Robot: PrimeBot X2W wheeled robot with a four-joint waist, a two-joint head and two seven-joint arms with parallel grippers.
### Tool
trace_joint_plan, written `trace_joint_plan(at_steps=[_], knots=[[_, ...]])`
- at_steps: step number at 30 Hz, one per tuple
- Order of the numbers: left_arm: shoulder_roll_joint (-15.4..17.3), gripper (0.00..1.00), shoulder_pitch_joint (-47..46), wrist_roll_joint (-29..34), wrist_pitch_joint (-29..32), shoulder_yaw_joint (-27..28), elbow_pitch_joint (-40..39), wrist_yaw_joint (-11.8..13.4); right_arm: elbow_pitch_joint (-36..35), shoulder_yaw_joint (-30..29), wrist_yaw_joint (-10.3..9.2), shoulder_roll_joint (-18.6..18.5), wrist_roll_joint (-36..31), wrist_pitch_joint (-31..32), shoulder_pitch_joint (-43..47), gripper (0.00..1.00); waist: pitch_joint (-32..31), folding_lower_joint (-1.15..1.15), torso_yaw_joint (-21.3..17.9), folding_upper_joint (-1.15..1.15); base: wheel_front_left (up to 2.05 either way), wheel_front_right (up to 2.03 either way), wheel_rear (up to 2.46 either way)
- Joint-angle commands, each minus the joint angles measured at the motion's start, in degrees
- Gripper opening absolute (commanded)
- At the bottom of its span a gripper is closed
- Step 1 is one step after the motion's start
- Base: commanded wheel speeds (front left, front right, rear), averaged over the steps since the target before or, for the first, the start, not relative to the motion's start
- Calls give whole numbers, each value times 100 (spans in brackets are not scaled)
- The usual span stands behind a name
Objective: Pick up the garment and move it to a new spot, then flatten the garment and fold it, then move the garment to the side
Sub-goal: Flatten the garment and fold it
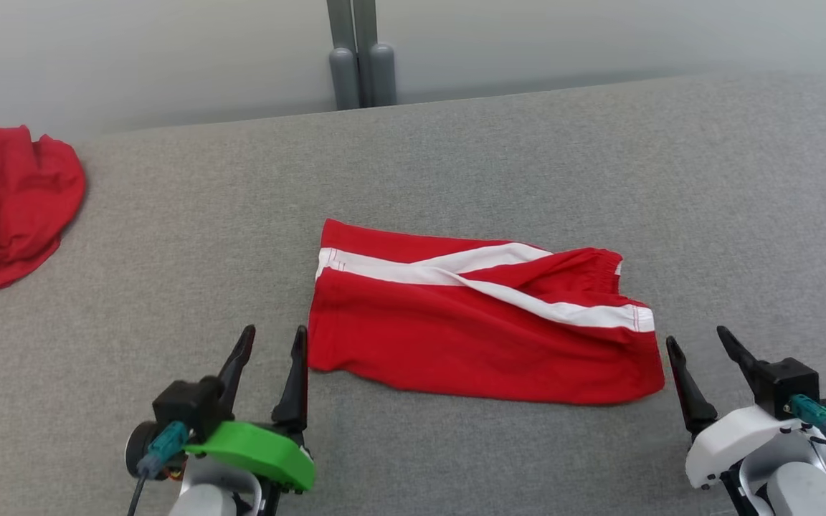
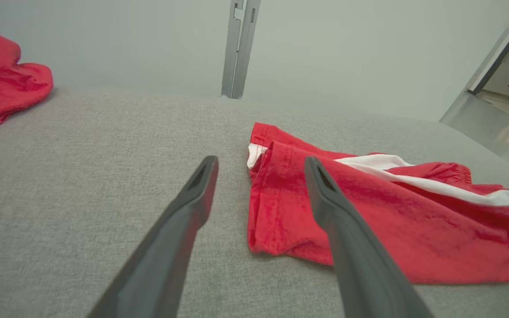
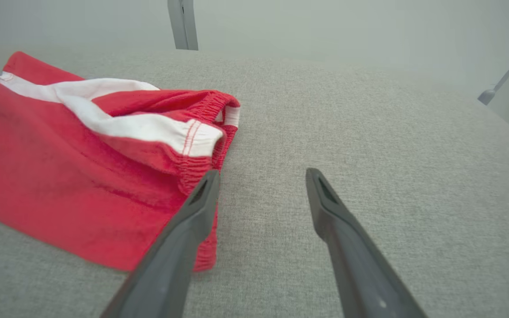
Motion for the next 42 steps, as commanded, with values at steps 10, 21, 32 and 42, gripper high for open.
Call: trace_joint_plan(at_steps=[10, 21, 32, 42], knots=[[221, 100, -1417, -361, 782, -224, 1321, -127, -1063, -353, -8, -20, -80, -19, 123, 100, 327, 0, -553, 0, 0, 0, 0], [380, 100, -2088, -532, 1166, -466, 1987, -152, -1166, -345, -8, 55, -192, -18, -15, 100, 617, 0, -715, 0, 0, 0, 0], [496, 0, -1879, -882, 603, -1215, 1445, -161, -1213, -510, -8, 175, -339, -19, -77, 100, 590, 0, -533, 0, 0, 0, 0], [1017, 0, -829, -933, 318, -1593, 220, -94, -1240, -619, -8, 243, -423, -18, 123, 100, 434, 0, -150, 0, 0, 0, 0]])
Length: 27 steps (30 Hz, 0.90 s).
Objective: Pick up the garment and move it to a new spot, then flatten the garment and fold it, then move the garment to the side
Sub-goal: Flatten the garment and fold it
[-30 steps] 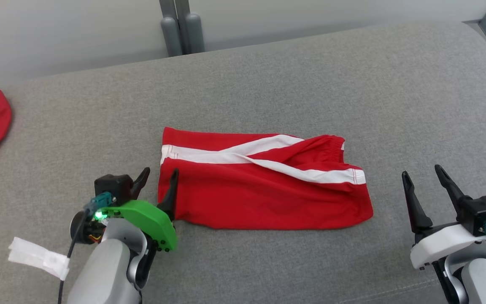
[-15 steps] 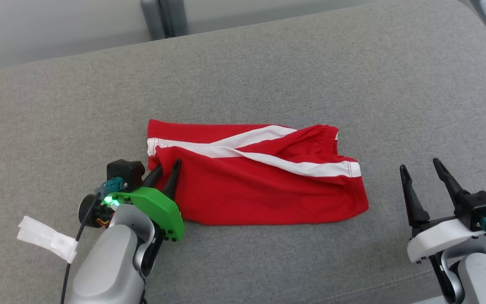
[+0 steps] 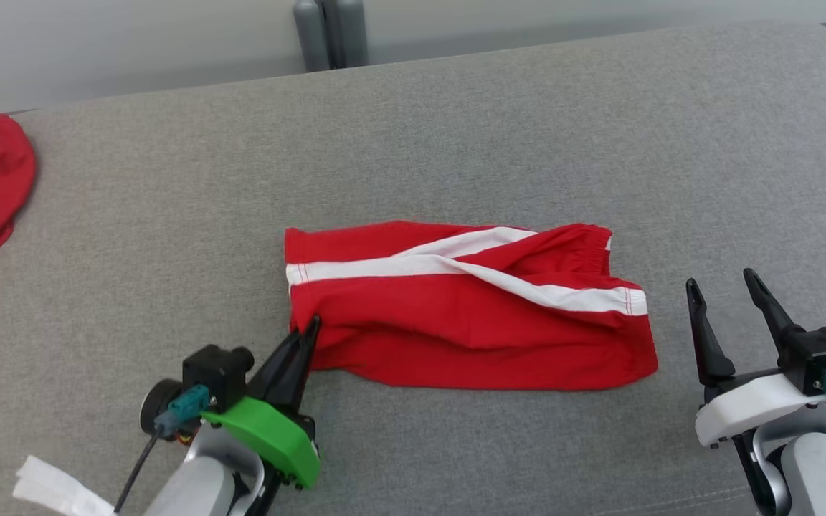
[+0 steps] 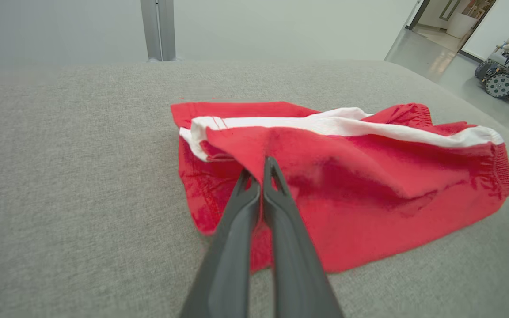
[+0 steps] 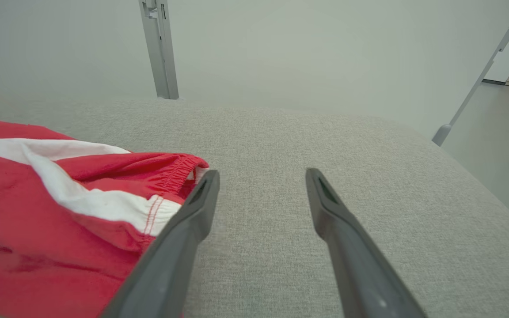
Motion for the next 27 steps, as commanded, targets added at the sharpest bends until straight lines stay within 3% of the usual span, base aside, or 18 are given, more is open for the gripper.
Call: trace_joint_plan(at_steps=[1, 8, 15, 17, 18, 19, 20, 21, 27], knots=[[74, 0, 198, 48, -23, -40, -115, 57, 1, -22, -8, 6, -37, -17, 92, 100, -82, 0, 123, 0, 0, 0, 0], [11, 0, 921, -133, 28, -163, -421, 198, 80, -13, -8, 55, -46, -17, 182, 100, -190, 0, 263, 0, 0, 0, 0], [-154, 2, 1195, -264, -63, -236, -60, 192, 173, -31, -8, 92, -23, -17, 239, 100, -249, 0, 281, 0, 0, 0, 0], [-195, 20, 1190, -267, -113, -253, 95, 185, 215, -44, -8, 91, -17, -18, 243, 100, -255, 0, 276, 0, 0, 0, 0], [-207, 24, 1182, -253, -118, -266, 176, 183, 233, -43, -8, 91, -18, -17, 241, 100, -256, 0, 272, 0, 0, 0, 0], [-219, 39, 1161, -232, -161, -274, 267, 181, 251, -45, -8, 97, -15, -17, 235, 100, -256, 0, 266, 0, 0, 0, 0], [-234, 73, 1143, -224, -182, -265, 327, 191, 267, -51, -8, 105, -13, -17, 231, 100, -256, 0, 260, 0, 0, 0, 0], [-264, 100, 1129, -242, -220, -248, 411, 202, 280, -51, -8, 113, -18, -17, 224, 100, -258, 0, 253, 0, 0, 0, 0], [-288, 100, 1106, -302, -368, -86, 584, 239, 233, -107, -8, 153, -30, -17, 187, 100, -269, 0, 239, 0, 0, 0, 0]])
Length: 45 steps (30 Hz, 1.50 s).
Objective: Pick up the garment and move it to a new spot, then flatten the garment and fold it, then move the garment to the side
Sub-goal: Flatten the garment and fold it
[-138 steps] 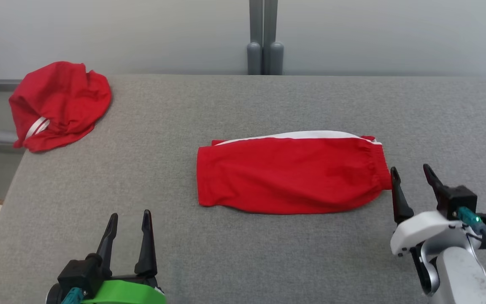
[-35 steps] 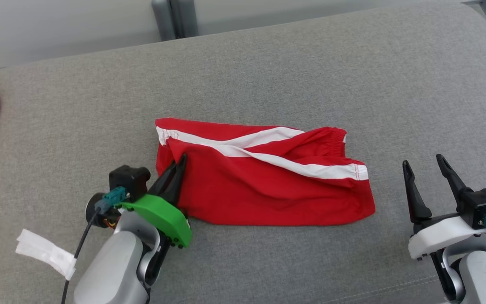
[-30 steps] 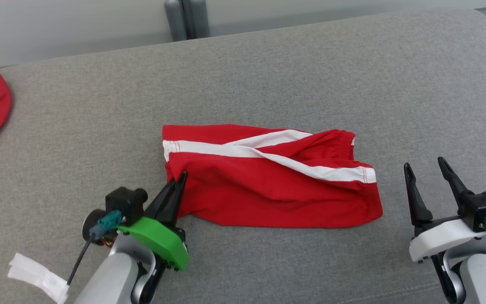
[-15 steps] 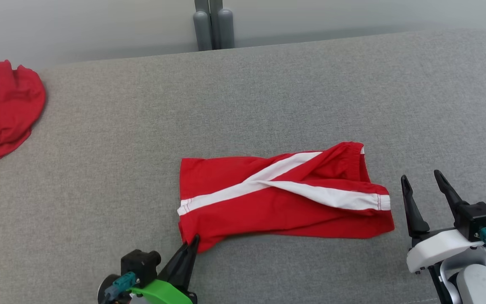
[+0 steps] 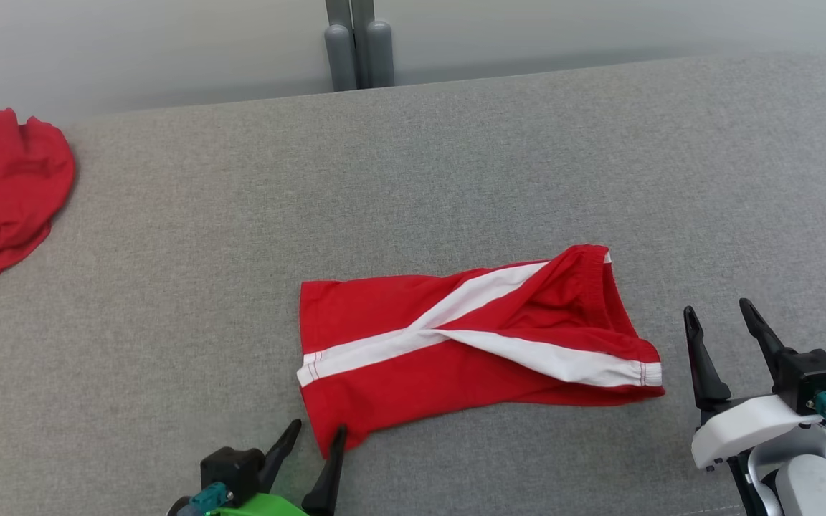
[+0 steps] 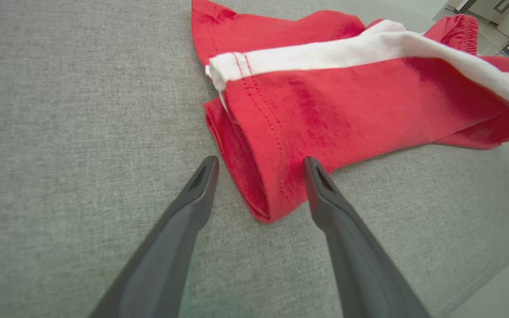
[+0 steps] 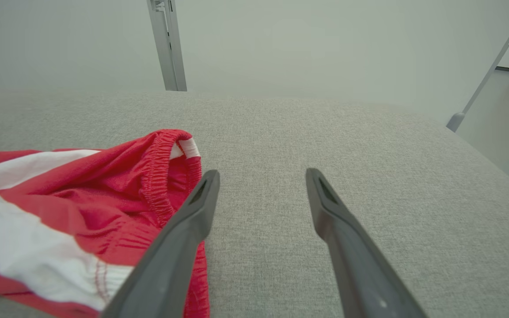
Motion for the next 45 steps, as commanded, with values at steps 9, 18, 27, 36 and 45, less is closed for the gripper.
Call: trace_joint_plan(at_steps=[9, 18, 27, 36, 45], knots=[[46, 100, 129, 19, -114, 548, -615, 166, -224, -225, -8, 87, -50, -17, 52, 100, -64, 0, 59, 0, 0, 0, 0], [-62, 100, 284, 454, -116, 1106, -1522, 377, -570, 11, -8, 193, -4, -17, -4, 100, -139, 0, 71, 0, 0, 0, 0], [-320, 100, 578, 752, -117, 1678, -1882, 490, -679, 150, -8, 394, -60, -18, -80, 100, -334, 0, 60, 0, 0, 0, 0], [-455, 100, 723, 1043, -117, 1903, -1803, 388, -613, 256, -8, 527, -71, -17, -122, 100, -507, 0, 118, 0, 0, 0, 0], [-547, 100, 811, 1293, -117, 1990, -1714, 278, -551, 317, -8, 518, -100, -18, -43, 100, -587, 0, 163, 0, 0, 0, 0]])
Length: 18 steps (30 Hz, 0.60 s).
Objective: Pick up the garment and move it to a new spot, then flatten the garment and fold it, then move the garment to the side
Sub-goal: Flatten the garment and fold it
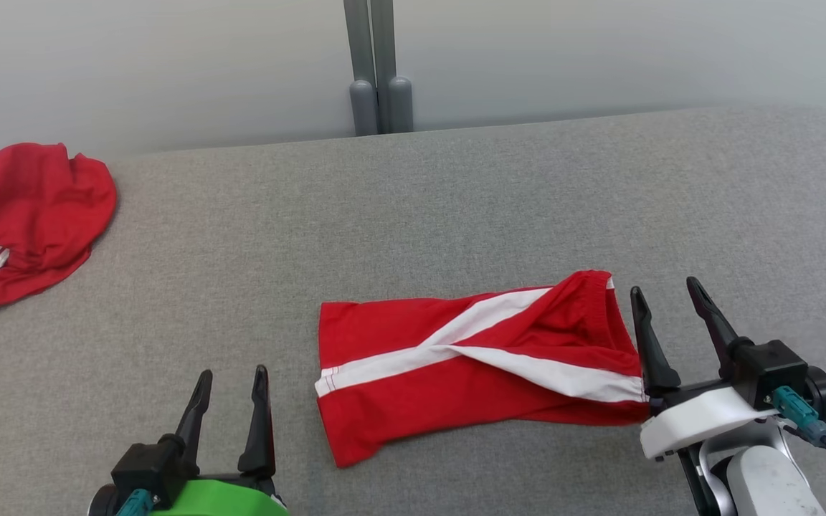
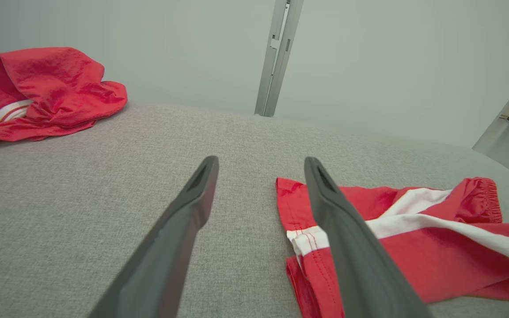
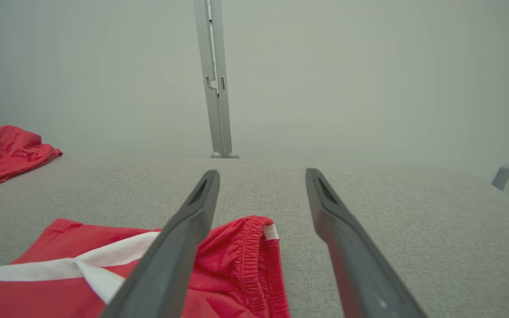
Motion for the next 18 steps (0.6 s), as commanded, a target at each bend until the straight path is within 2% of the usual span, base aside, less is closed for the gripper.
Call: trace_joint_plan(at_steps=[1, 10, 18], knots=[[-20, 100, 103, 106, -18, 15, 21, -29, 49, -2, -8, -51, -49, -19, 65, 100, -5, 0, 4, 0, 0, 0, 0], [-77, 100, 108, 189, -12, 52, 34, -110, 190, 279, -8, -540, 110, 164, 698, 100, 98, 0, -10, 0, 0, 0, 0], [-107, 100, 14, 238, -12, 122, 67, -169, 268, 596, -8, -627, 464, 523, 695, 100, 227, 0, -51, 0, 0, 0, 0]])
